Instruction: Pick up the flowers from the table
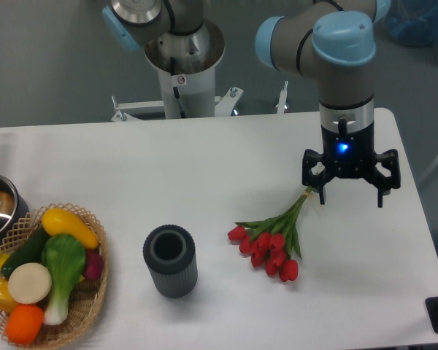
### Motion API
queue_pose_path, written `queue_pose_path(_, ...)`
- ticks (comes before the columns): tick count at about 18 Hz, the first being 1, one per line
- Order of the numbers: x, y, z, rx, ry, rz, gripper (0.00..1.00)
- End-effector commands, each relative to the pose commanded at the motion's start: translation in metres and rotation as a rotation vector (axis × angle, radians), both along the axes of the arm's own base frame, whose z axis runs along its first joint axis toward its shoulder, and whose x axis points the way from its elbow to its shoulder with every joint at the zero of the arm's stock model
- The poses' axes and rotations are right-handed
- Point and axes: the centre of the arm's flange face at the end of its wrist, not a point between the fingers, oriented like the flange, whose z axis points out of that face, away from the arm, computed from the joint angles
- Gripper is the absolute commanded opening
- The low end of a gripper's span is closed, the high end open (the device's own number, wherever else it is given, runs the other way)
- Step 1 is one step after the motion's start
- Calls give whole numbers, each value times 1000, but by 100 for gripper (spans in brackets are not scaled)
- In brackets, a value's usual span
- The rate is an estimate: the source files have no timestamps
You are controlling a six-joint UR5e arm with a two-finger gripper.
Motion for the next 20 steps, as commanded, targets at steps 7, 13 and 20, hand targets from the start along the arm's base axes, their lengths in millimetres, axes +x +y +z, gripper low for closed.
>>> queue_pose_path(7,1,-7,3,18,-8,9,100)
queue_pose_path(13,0,-6,-1,50,-32,31,100)
queue_pose_path(20,3,-14,-26,12,-62,-9,100)
